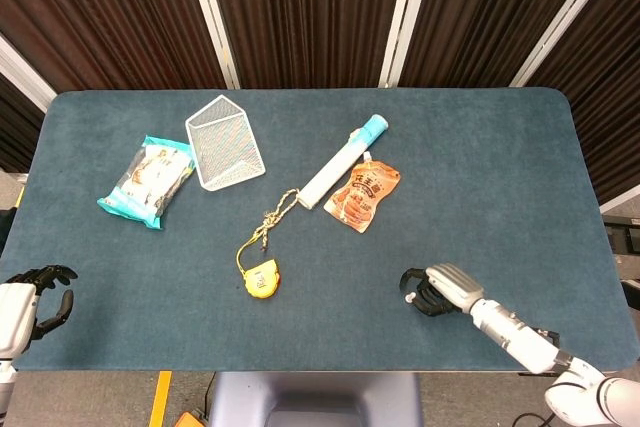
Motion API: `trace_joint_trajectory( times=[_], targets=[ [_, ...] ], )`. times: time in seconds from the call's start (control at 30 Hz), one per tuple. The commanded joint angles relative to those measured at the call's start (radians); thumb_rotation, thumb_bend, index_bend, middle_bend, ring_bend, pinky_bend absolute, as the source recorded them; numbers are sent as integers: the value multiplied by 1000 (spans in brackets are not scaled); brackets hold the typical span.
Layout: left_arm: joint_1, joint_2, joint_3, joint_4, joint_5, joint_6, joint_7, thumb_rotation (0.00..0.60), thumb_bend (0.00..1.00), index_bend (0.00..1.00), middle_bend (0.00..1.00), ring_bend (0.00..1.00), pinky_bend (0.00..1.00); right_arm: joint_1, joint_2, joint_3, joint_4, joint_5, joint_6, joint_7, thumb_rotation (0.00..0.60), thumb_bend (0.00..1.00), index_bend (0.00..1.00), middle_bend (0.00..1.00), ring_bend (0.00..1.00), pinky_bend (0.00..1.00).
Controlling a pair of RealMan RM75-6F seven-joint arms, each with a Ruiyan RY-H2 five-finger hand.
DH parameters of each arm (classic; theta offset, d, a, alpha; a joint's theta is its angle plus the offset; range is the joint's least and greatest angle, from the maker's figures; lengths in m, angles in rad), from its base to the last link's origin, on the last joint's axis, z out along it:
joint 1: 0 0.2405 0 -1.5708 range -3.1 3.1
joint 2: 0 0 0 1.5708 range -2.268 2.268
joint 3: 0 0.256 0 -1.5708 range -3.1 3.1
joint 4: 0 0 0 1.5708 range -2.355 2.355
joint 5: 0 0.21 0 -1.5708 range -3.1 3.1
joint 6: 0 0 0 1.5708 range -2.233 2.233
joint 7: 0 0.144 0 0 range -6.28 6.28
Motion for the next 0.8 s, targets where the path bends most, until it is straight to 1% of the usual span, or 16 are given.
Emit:
trace_joint_trajectory(
  times=[0.03,0.17,0.3,0.43,0.53,0.57,0.67,0.8],
  targets=[
    [0,0,0,-1,0,0,0,600,496,446,488,485,563,0,2,0,-2,2,-3,-6,600,510,434,944,1000,979],
    [1,0,1,-1,1,2,-1,600,496,447,488,485,563,0,12,-2,-9,-1,-3,-26,600,381,369,944,1000,978],
    [1,0,0,0,1,2,-1,600,495,446,488,485,563,-1,38,-14,-34,-14,-2,-81,600,252,315,944,1000,977],
    [1,-1,0,0,-1,1,-1,600,495,446,488,485,563,-8,73,-23,-78,-20,7,-145,600,210,288,944,1000,976],
    [1,-1,0,-1,1,3,0,600,495,446,488,485,563,-25,101,-17,-110,-13,34,-210,600,179,280,944,1000,976],
    [1,-1,-1,-1,1,4,0,600,495,446,488,485,564,-34,108,-13,-119,-10,49,-238,600,170,279,944,999,976],
    [1,-1,0,0,1,3,1,600,496,446,488,485,563,-78,123,12,-138,4,127,-380,600,140,274,944,993,970],
    [0,-2,0,-1,-1,0,4,600,495,446,488,485,563,-154,125,49,-166,23,257,-607,600,112,283,925,970,956]
  ],
)
